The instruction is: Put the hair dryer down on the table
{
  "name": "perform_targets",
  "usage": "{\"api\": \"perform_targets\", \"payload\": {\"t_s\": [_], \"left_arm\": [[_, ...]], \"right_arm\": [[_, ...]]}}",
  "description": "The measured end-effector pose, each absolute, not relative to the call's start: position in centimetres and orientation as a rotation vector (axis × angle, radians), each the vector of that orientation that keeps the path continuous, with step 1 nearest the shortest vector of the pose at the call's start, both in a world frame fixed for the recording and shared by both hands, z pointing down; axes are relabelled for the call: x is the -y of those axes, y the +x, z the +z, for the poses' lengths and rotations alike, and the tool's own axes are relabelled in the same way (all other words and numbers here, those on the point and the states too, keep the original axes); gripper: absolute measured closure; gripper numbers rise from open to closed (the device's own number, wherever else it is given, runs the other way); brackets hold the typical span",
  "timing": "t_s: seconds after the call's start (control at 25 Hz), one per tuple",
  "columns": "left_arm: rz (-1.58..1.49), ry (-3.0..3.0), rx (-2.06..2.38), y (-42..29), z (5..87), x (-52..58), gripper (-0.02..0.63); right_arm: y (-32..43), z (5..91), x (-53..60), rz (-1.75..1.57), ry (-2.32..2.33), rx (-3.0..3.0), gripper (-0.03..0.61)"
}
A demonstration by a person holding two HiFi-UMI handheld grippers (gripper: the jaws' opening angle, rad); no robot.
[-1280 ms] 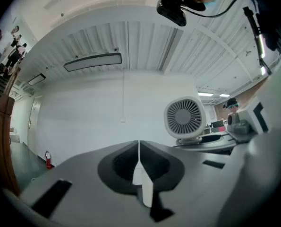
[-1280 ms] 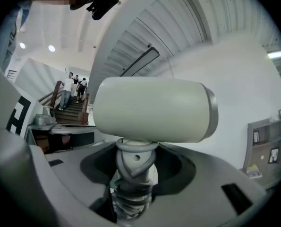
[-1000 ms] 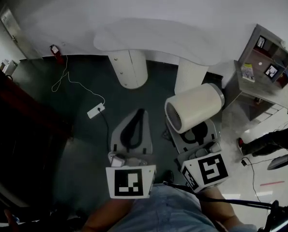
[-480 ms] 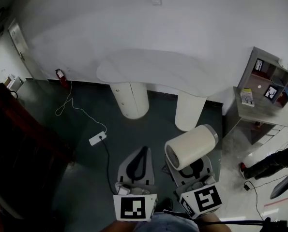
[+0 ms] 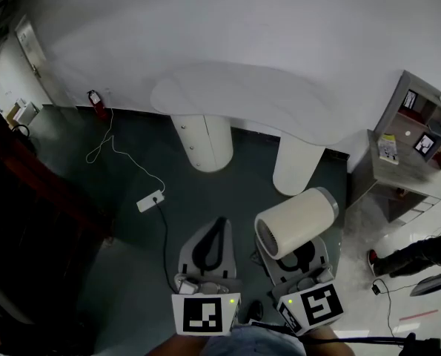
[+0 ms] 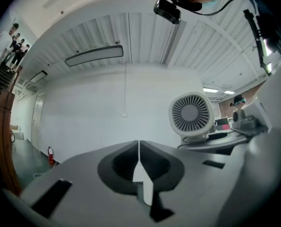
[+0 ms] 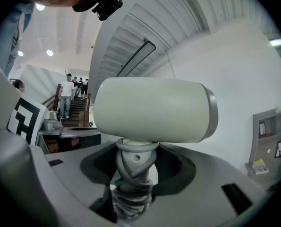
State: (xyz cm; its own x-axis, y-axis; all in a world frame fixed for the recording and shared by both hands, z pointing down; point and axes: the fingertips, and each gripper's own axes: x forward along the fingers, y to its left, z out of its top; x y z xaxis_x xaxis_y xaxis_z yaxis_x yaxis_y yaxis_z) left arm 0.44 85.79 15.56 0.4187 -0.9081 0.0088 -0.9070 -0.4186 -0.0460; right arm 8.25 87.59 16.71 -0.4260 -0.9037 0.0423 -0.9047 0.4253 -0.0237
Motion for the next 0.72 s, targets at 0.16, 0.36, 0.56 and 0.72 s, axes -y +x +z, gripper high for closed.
{"api": "perform_targets", "payload": {"t_s": [0.16,0.36,0.56,0.72], "left_arm": [[-0.042,-2.632,-1.671,-0.8,16.3,-81.5,0.601],[-0.009,-2.644,-1.673,-2.8,16.1,-75.1,0.601],[0.051,-2.616,-1.655,-5.6,14.2,-69.4,0.601],[0.074,-2.620,-1.636,-7.6,13.8,-66.1,0.601]], "right_arm": [[7.2,17.5,-83.5,0.073,1.687,2.614,0.360],[4.9,17.2,-77.0,0.060,1.677,2.616,0.360],[1.9,15.9,-71.2,0.034,1.674,2.636,0.360],[0.1,14.9,-67.8,-0.005,1.701,2.630,0.360]]}}
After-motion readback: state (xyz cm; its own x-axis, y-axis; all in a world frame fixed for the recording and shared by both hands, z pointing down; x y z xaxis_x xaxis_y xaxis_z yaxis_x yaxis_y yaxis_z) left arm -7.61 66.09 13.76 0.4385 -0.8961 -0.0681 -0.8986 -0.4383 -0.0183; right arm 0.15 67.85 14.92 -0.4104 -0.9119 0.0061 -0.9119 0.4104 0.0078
